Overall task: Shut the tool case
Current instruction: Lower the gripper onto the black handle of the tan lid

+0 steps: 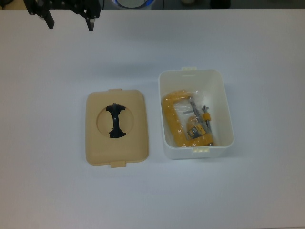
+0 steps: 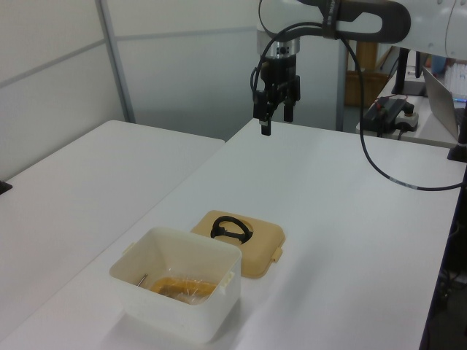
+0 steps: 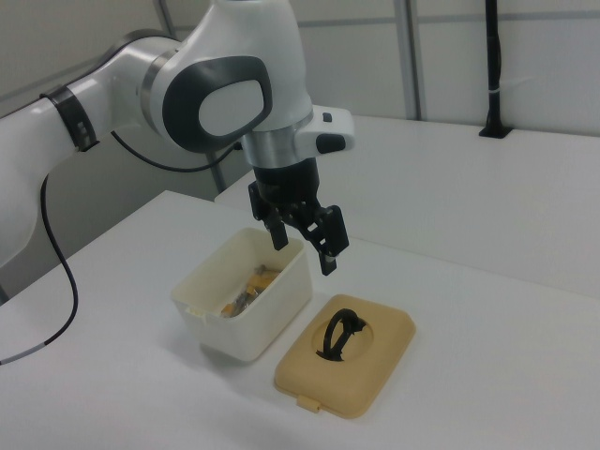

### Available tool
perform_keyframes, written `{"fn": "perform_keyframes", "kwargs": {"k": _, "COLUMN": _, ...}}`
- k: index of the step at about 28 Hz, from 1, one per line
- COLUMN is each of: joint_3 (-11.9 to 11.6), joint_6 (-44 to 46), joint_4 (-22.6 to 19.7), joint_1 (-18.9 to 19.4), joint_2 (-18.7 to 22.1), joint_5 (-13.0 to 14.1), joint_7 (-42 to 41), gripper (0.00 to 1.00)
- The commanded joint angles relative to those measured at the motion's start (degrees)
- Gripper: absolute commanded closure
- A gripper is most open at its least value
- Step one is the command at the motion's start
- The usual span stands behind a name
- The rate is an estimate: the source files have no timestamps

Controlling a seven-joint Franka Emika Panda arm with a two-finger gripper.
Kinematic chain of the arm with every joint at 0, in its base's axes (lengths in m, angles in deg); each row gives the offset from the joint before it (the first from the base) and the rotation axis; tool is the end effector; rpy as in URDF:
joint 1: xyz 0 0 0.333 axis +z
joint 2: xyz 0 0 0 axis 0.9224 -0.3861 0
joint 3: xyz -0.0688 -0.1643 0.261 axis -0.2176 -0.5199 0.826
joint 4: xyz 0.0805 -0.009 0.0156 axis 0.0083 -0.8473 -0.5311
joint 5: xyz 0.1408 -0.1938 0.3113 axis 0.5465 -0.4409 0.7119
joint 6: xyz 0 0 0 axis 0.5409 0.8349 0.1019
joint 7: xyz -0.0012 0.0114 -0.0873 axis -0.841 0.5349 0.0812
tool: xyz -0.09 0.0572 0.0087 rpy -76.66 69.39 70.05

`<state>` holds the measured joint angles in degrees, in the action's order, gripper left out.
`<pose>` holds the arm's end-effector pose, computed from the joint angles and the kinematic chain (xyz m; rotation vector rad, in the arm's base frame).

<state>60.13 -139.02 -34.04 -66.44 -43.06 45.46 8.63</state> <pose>0.5937 -0.0809 0.6201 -3.0869 0.0976 -0.0185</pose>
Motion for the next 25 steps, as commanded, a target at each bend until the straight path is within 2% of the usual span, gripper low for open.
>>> {"fn": "perform_keyframes", "kwargs": {"k": 1, "joint_3": 2.29, "joint_6": -5.43, "joint_4": -1.64, "joint_1": 0.56, "joint_2": -1.77, "joint_5": 0.08, "joint_7": 1.12, "gripper": 0.00}}
{"fn": "perform_keyframes", "kwargs": {"k": 13, "joint_3": 3.72, "joint_6": -13.57, "joint_4": -2.70, "joint_1": 1.88, "joint_2": -7.67, "joint_5": -0.79, "joint_7": 2.09, "gripper": 0.00}}
{"fn": "perform_keyframes", "kwargs": {"k": 15, "joint_3": 3.72, "joint_6": -14.97, "joint_4": -2.79, "joint_1": 2.32, "joint_2": -8.55, "joint_5": -1.32, "joint_7": 3.32, "gripper": 0.00}}
{"fn": "perform_keyframes", "kwargs": {"k": 20, "joint_3": 3.90, "joint_6": -19.71, "joint_4": -4.81, "joint_1": 3.37, "joint_2": -11.54, "joint_5": -4.92, "joint_7": 5.87, "gripper": 0.00}}
{"fn": "perform_keyframes", "kwargs": {"k": 25, "joint_3": 3.90, "joint_6": -21.74, "joint_4": -5.61, "joint_1": 4.43, "joint_2": -13.56, "joint_5": -5.72, "joint_7": 5.96, "gripper": 0.00}}
